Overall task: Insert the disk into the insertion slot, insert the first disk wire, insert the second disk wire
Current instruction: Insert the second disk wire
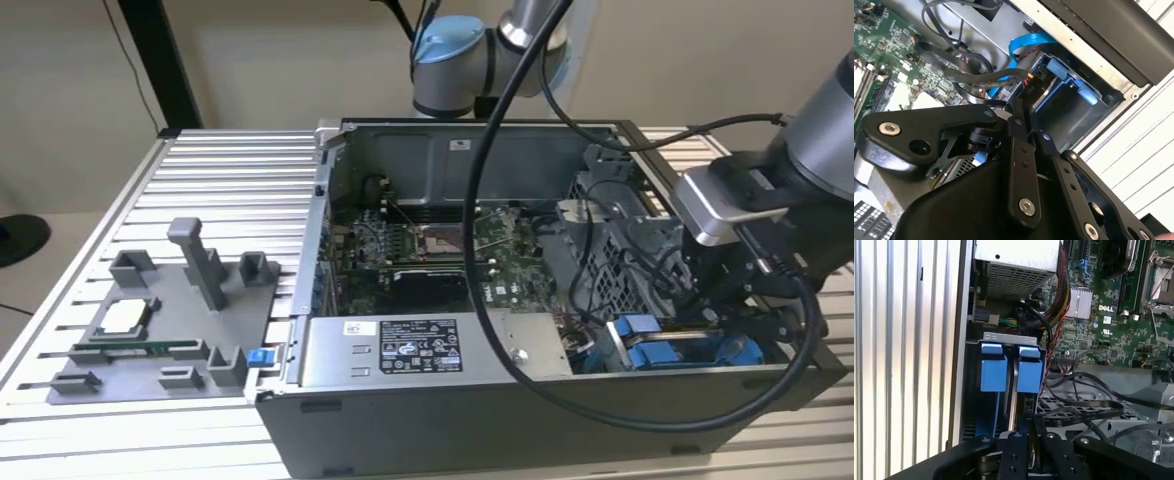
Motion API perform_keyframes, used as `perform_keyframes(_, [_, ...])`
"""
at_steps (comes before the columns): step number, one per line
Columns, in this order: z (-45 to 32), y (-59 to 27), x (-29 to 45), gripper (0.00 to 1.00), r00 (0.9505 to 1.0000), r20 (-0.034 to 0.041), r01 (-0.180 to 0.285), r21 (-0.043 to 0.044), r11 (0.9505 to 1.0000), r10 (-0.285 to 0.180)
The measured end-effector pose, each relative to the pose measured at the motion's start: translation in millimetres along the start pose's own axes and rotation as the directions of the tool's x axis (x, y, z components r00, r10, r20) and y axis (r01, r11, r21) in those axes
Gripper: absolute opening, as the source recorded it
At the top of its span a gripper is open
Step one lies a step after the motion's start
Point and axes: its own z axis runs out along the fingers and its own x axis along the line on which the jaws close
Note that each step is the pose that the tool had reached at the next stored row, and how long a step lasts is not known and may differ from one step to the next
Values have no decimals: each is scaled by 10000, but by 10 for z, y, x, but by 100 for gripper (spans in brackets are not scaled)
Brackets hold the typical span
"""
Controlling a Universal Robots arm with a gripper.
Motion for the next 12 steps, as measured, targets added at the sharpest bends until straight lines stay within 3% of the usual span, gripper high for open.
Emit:
perform_keyframes(5, [15,-3,-52,0,10000,-10,-88,35,10000,88])
perform_keyframes(12, [35,-4,-56,0,9997,-20,-227,73,9997,227])
